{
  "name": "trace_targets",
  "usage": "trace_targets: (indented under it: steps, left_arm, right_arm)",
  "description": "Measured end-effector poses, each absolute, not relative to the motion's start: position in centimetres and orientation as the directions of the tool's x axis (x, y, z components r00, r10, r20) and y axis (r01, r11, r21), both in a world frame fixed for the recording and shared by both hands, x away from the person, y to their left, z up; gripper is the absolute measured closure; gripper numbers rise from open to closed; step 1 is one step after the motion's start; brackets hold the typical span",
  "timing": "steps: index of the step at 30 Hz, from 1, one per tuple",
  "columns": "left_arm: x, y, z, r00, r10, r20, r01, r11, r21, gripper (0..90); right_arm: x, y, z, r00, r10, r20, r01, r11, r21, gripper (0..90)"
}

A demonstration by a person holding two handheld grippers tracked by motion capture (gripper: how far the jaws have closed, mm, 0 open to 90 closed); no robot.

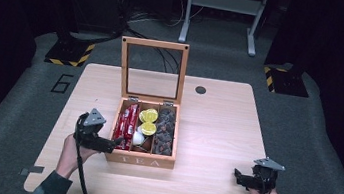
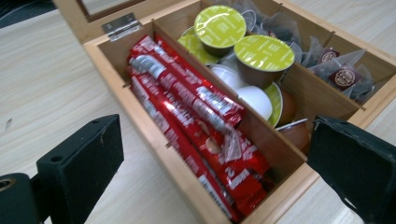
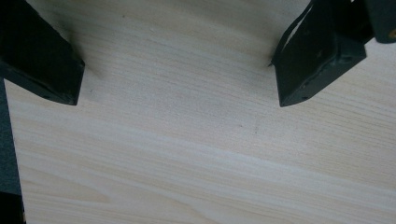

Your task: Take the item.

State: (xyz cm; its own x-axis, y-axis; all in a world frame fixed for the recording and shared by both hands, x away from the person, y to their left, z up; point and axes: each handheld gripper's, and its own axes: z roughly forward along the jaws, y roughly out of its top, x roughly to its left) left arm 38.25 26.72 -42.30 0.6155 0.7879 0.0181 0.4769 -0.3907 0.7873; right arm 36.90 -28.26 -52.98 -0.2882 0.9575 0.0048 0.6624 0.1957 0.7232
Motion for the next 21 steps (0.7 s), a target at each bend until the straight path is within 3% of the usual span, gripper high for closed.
trace_targets:
  steps: [21]
  left_arm:
    - [41.9, 21.2, -42.4, 0.710, 0.704, -0.008, 0.461, -0.457, 0.761, 0.2]
  right_arm:
    - [36.9, -28.3, -53.0, -0.284, 0.959, 0.004, 0.662, 0.194, 0.724, 1.2]
